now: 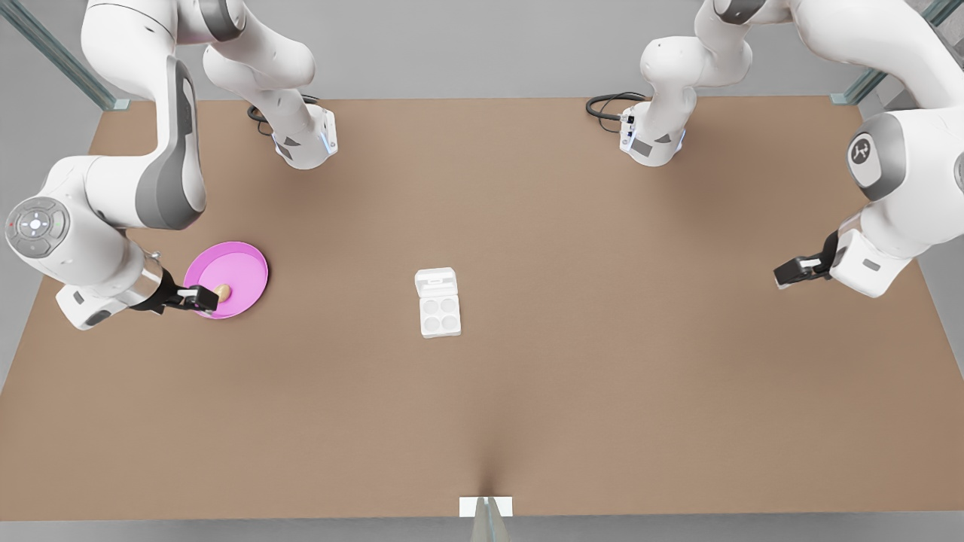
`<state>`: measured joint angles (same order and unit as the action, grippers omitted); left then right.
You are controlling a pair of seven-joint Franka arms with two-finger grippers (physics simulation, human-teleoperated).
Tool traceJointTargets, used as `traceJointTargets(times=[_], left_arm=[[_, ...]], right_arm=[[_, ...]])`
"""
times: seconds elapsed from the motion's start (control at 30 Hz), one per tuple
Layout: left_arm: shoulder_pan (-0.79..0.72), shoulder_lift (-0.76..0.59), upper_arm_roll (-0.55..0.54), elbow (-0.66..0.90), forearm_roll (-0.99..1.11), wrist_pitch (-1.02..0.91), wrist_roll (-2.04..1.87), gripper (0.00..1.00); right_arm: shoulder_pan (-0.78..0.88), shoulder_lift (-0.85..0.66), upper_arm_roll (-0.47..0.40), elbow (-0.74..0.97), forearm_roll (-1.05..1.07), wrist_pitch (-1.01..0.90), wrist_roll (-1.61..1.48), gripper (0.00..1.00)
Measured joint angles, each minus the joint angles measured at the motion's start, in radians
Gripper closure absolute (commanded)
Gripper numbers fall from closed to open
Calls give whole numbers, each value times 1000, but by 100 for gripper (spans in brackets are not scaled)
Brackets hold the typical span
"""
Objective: Pack egg into the box and close the box lid
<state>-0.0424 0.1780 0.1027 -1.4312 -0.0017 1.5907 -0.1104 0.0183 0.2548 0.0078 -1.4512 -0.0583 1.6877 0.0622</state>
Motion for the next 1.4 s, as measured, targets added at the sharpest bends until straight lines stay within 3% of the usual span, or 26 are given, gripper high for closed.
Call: traceJointTargets(times=[0.1, 0.23, 0.63, 1.03, 1.07, 1.1, 1.13, 1.4], left_arm=[[1, 2, 0, 0, 0, -3, 1, 0], [1, 4, -15, 1, 2, -9, 2, 0], [1, 9, -15, 2, 6, -16, 2, 0], [1, 11, -15, 2, 5, -17, 2, 0], [0, 11, -15, 2, 5, -18, 2, 0], [1, 11, -15, 2, 6, -18, 2, 0], [1, 11, -15, 2, 5, -24, 2, 0], [0, 11, -17, 2, 6, -26, 2, 0]], right_arm=[[-72, -149, -1, -467, -15, 317, -1, 0], [-218, -155, -5, -756, -14, 543, 1, 0], [-320, -5, -5, -888, -5, 822, 1, 0], [-327, 108, -5, -861, -5, 863, -14, 0], [-325, 113, -6, -861, -5, 863, -15, 9], [-325, 114, -5, -859, -5, 863, -15, 24], [-323, 118, -5, -859, -5, 863, -15, 28], [-325, 126, -6, -856, -6, 863, -16, 34]])
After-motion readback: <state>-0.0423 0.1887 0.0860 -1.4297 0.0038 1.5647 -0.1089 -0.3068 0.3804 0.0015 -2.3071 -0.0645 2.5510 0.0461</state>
